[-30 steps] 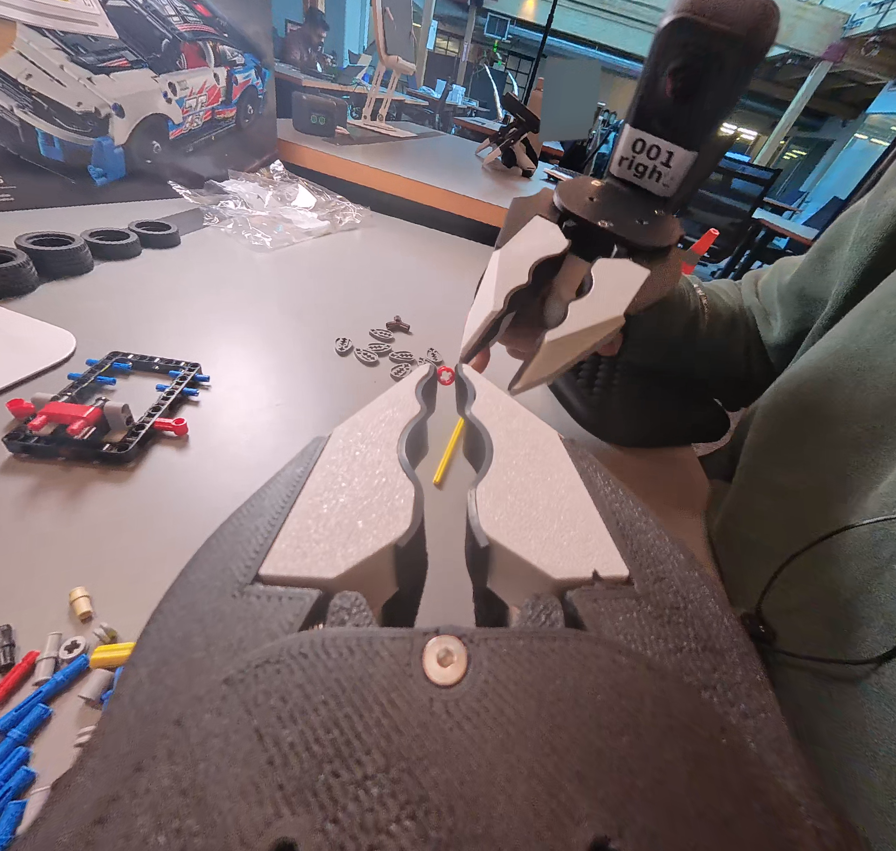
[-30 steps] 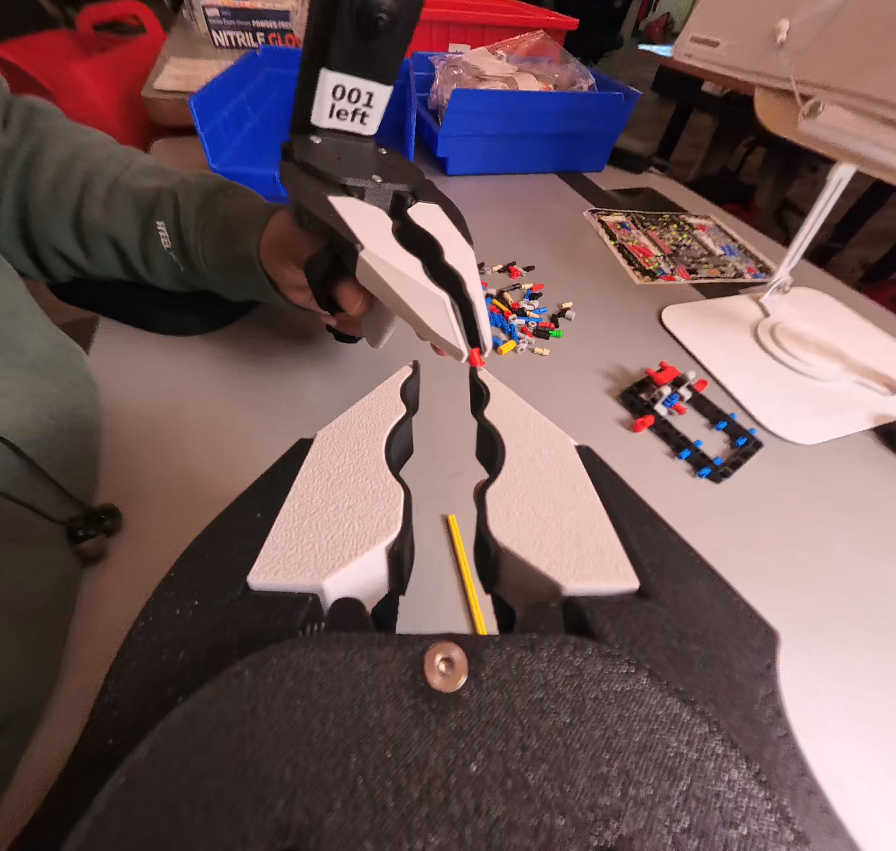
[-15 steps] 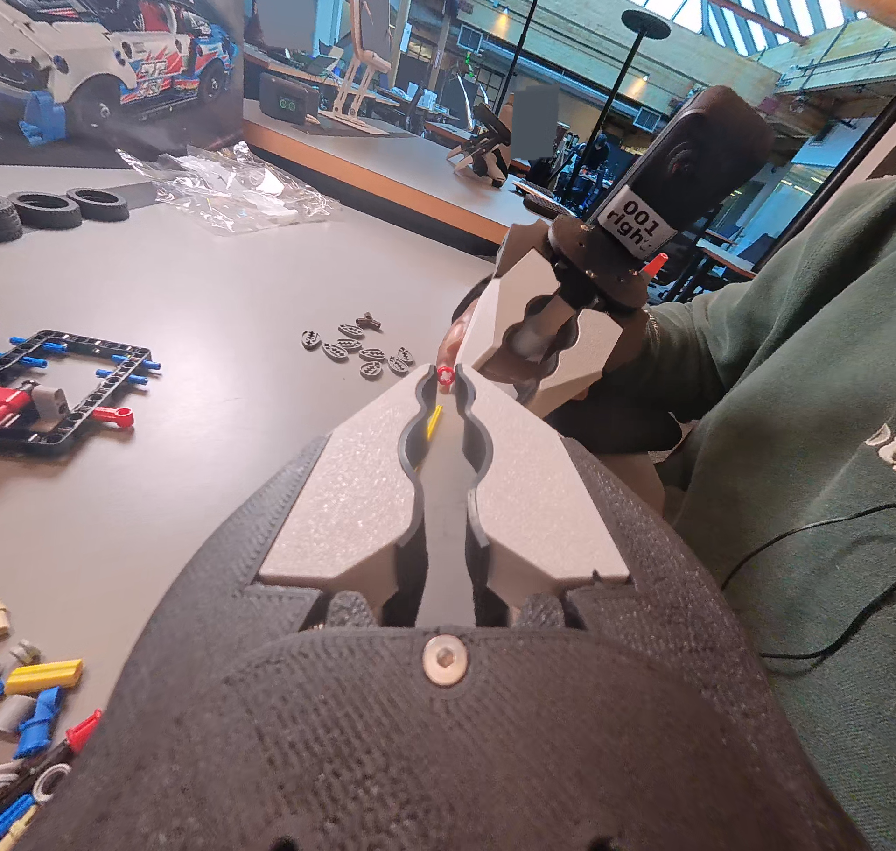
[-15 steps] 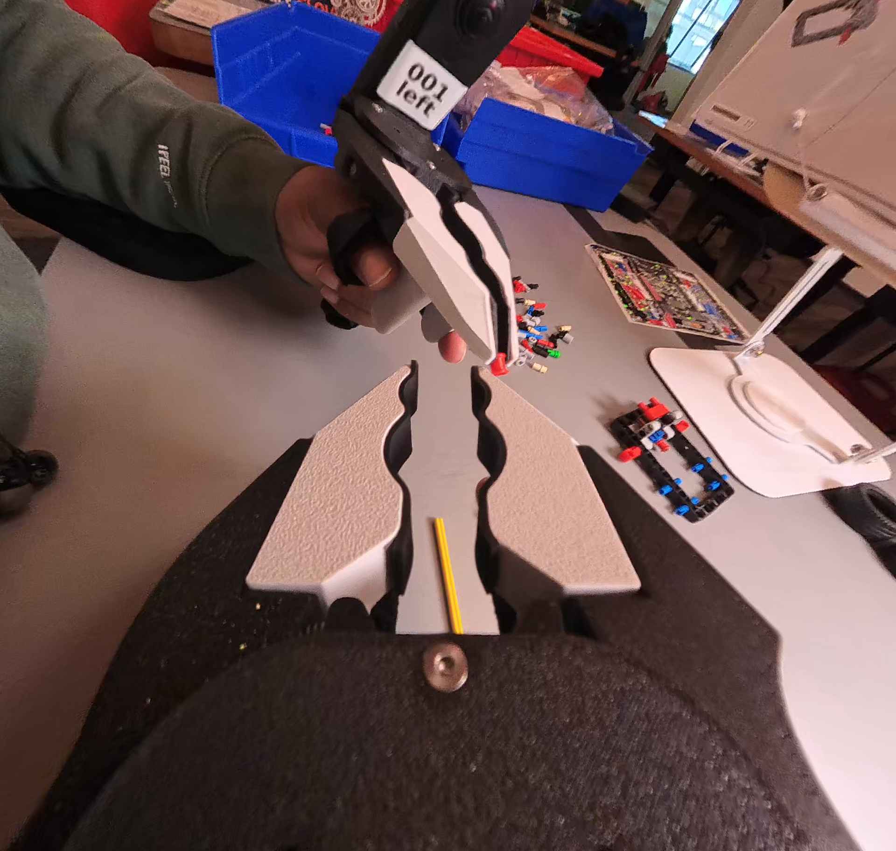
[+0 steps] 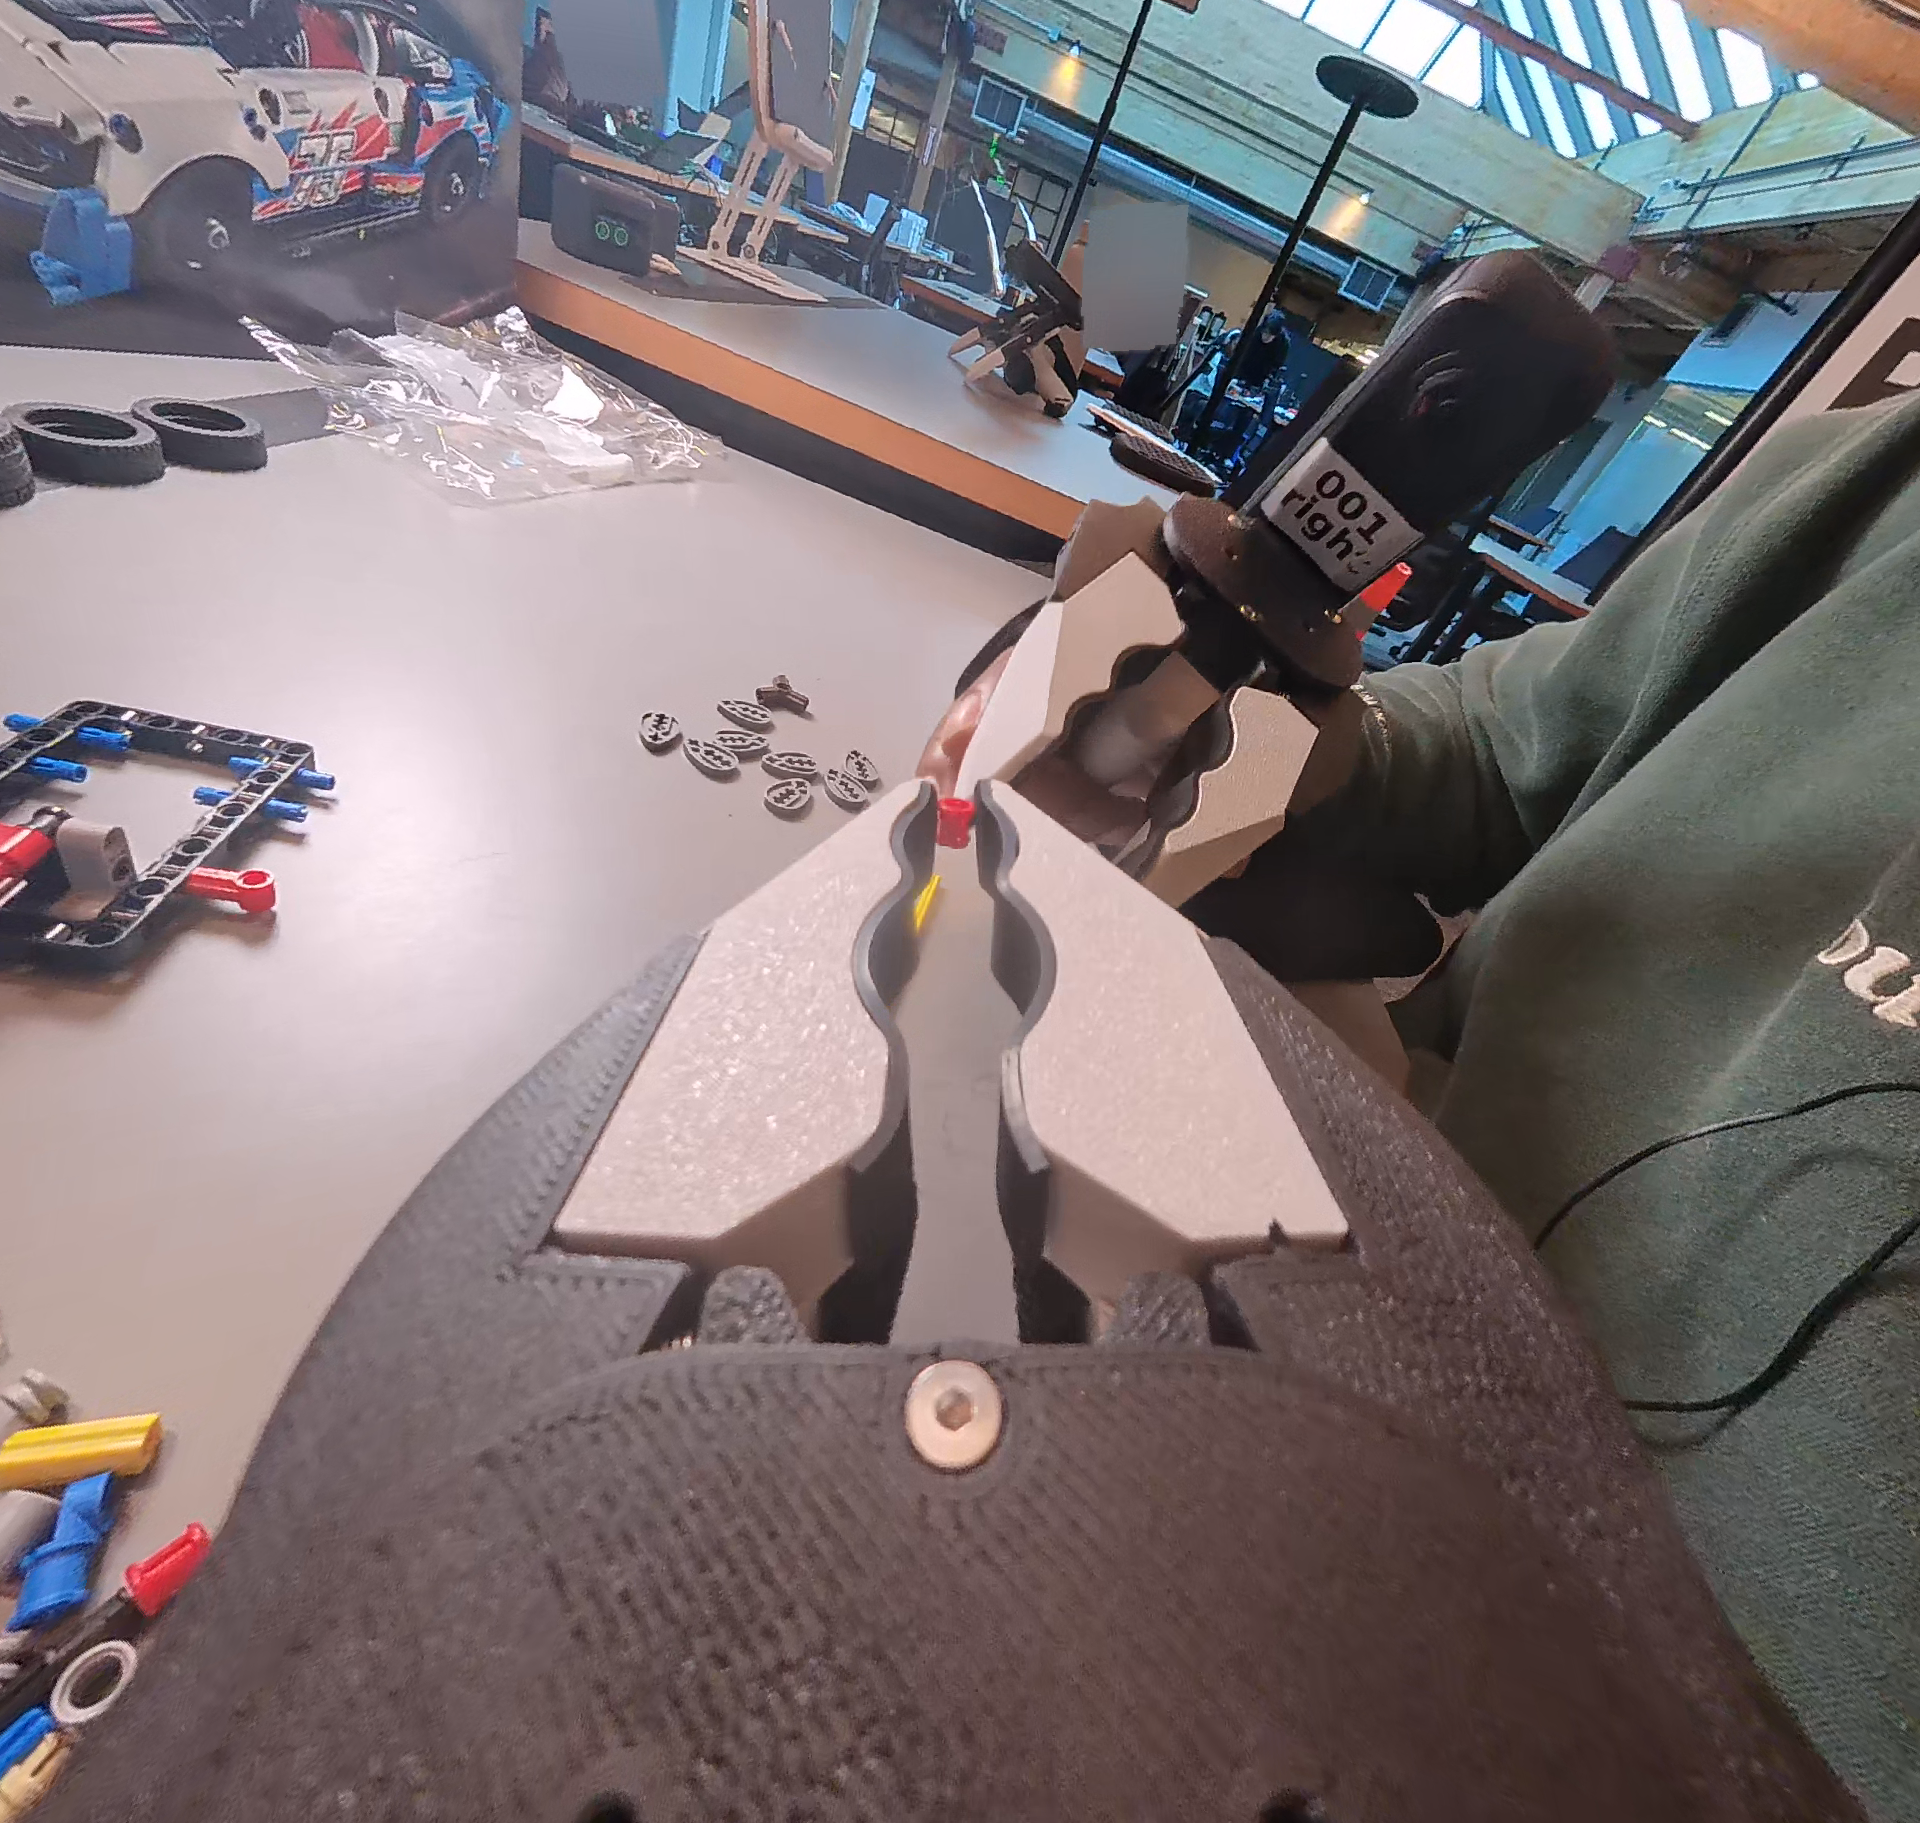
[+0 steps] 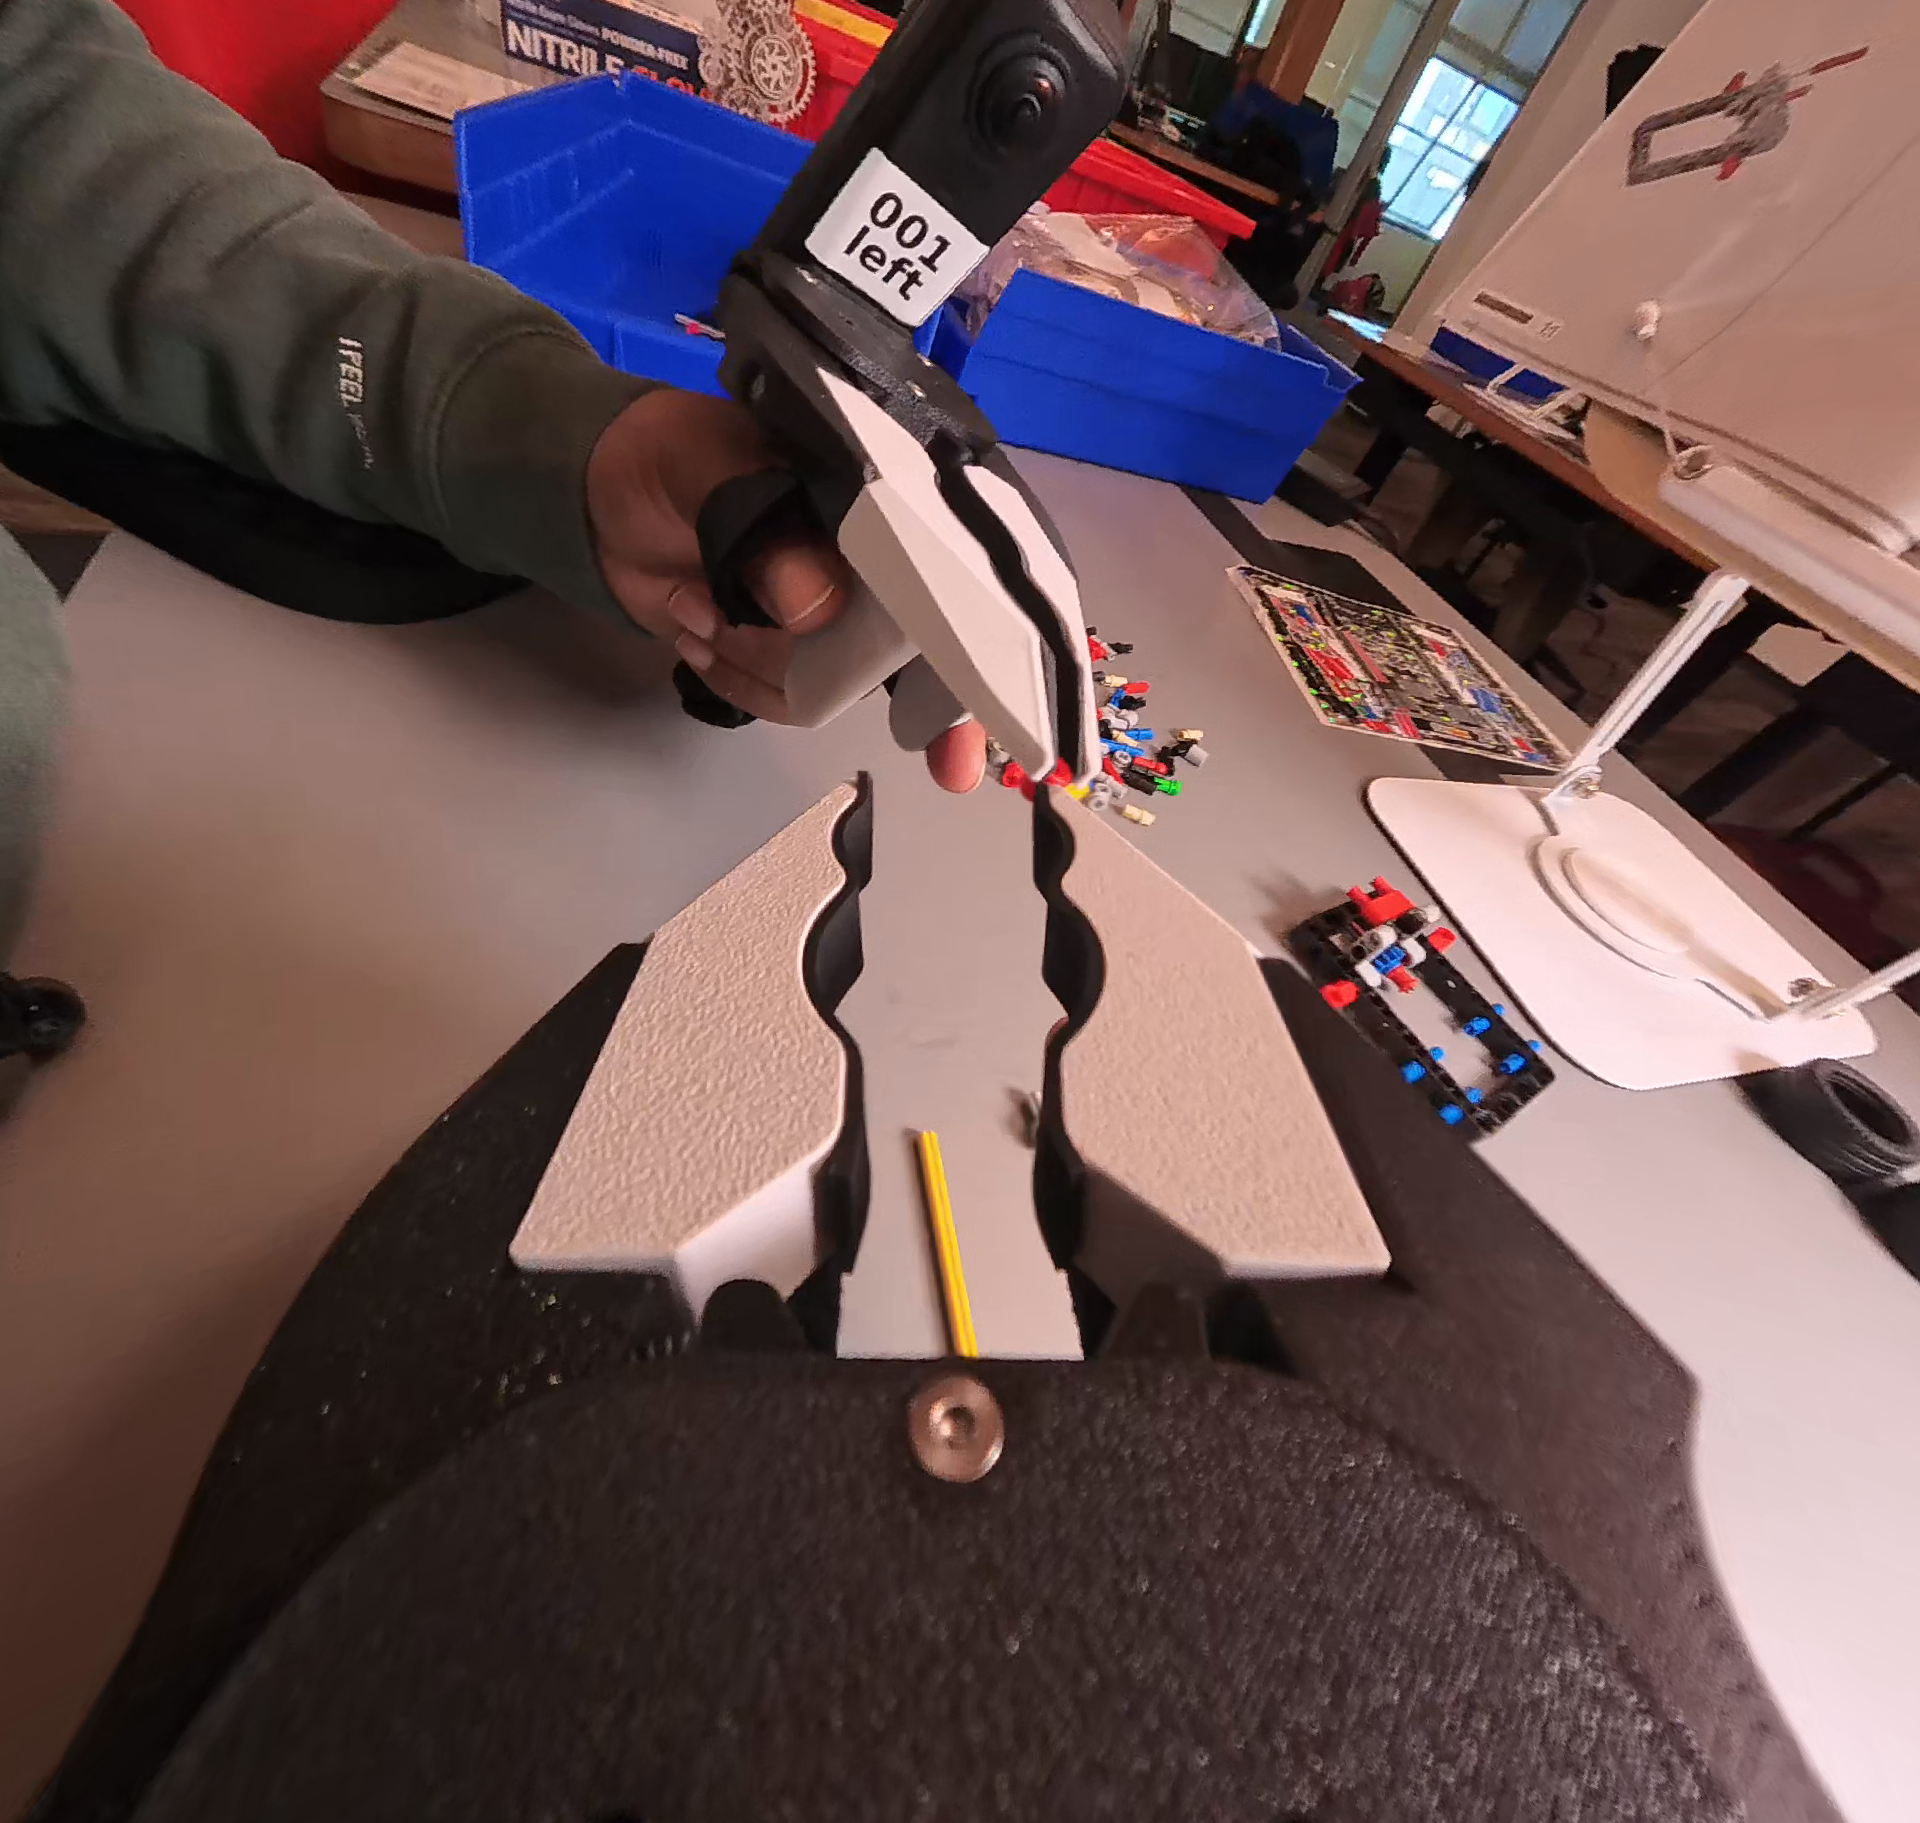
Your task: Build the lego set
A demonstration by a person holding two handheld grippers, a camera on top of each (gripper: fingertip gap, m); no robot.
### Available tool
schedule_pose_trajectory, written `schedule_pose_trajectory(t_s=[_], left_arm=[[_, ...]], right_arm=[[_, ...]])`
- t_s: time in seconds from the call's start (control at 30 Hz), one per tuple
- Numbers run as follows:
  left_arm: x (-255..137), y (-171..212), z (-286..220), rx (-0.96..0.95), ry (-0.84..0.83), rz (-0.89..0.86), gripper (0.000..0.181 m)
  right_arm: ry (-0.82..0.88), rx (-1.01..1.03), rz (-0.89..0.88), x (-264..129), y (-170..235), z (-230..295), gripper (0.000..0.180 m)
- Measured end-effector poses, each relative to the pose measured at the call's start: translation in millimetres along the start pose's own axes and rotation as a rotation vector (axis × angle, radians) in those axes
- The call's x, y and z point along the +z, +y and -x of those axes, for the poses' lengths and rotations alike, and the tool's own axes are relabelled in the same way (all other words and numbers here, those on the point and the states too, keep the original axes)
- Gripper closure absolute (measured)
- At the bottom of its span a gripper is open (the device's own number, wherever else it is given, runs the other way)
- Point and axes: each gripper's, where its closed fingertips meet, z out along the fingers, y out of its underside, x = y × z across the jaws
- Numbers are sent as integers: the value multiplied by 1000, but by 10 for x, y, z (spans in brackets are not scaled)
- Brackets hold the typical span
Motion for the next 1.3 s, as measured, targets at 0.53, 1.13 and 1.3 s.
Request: schedule_pose_trajectory(t_s=[0.53, 1.13, 1.3], left_arm=[[-2, 12, 4, -29, 17, -5, 175], [-17, -27, 23, -148, 60, -56, 178], [-52, -11, 106, -76, 2, -36, 178]], right_arm=[[-6, 29, -34, 5, -19, 4, 145], [-29, 101, -47, 42, -6, 30, 147], [-1, 134, -46, -22, 26, -97, 148]])
